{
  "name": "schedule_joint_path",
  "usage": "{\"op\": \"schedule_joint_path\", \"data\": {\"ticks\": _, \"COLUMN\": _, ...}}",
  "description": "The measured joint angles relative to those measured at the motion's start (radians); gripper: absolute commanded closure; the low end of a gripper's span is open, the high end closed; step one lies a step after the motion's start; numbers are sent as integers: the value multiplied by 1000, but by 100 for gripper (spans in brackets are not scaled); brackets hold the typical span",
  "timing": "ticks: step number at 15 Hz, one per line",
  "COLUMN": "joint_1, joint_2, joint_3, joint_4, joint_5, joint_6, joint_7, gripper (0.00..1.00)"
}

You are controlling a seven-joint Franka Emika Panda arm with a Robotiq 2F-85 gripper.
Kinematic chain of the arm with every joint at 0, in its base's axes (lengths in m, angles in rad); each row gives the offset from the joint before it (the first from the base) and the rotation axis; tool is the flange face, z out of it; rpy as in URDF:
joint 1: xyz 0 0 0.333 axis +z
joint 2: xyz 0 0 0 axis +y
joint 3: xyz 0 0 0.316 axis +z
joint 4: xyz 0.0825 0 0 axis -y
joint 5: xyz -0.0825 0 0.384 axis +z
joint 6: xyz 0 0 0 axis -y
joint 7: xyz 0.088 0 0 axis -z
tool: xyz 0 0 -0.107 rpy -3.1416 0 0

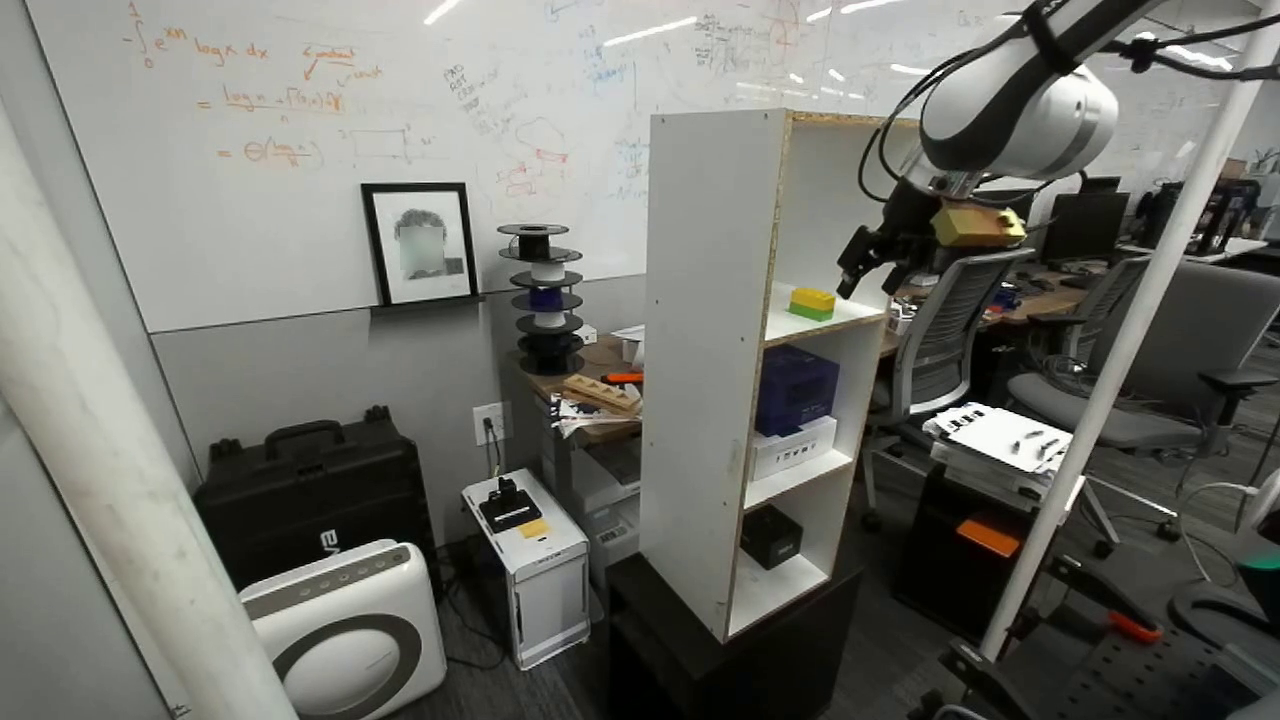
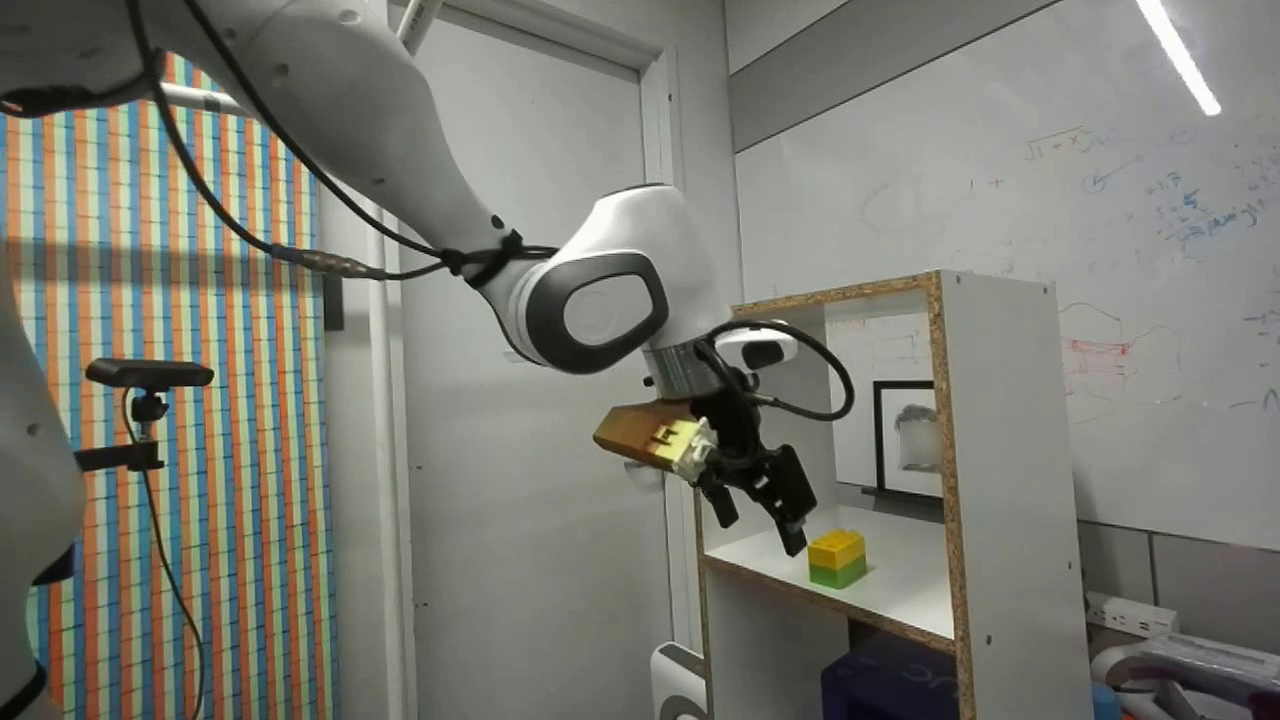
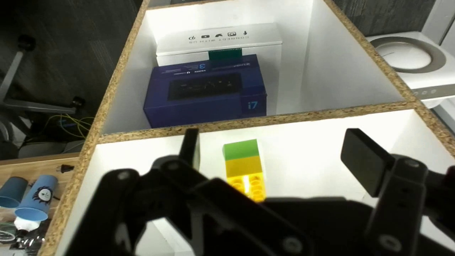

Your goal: Move the lego bricks to the top of the shelf

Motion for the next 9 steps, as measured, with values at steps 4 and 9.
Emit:
{"op": "schedule_joint_path", "data": {"ticks": 4, "joint_1": -4, "joint_2": 143, "joint_3": 14, "joint_4": 116, "joint_5": 0, "joint_6": 42, "joint_7": 0, "gripper": 0}}
{"op": "schedule_joint_path", "data": {"ticks": 9, "joint_1": -30, "joint_2": 268, "joint_3": 45, "joint_4": 232, "joint_5": 6, "joint_6": 61, "joint_7": 1, "gripper": 44}}
